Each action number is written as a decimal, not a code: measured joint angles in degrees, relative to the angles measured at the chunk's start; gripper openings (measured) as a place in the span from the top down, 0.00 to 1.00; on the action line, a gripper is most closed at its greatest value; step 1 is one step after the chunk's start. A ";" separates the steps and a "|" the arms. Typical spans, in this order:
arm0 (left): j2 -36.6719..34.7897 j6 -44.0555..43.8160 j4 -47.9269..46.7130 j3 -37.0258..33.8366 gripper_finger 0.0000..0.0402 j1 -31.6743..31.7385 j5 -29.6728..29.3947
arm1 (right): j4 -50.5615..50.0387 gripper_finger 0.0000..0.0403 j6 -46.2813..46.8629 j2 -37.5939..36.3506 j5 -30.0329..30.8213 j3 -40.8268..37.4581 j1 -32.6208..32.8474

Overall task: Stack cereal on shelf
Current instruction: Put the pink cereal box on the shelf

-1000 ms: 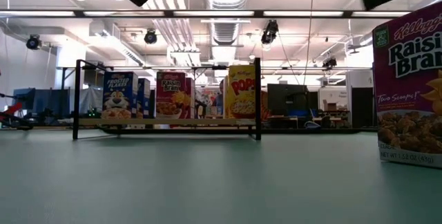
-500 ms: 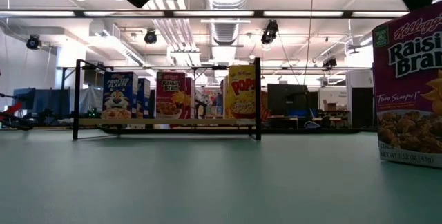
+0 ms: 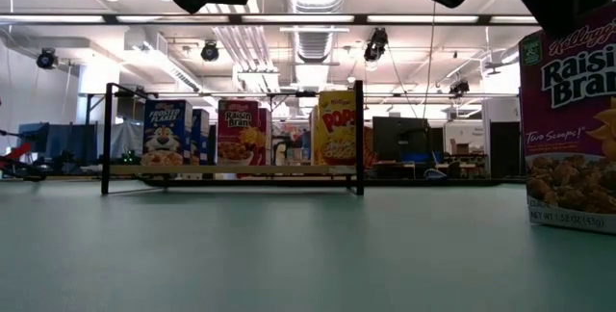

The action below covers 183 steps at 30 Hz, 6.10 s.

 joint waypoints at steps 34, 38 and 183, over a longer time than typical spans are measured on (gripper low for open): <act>-17.69 3.43 9.05 -8.02 1.00 -0.70 -0.02 | 3.15 0.71 -19.36 -0.61 19.56 13.46 -2.61; -20.16 3.76 9.15 -8.28 1.00 -0.69 -0.02 | 6.65 0.71 -32.95 -0.61 25.55 18.65 -5.78; -5.80 0.77 -6.77 -11.57 1.00 27.03 -10.38 | 98.07 0.98 -87.66 -0.81 25.13 -23.67 -36.81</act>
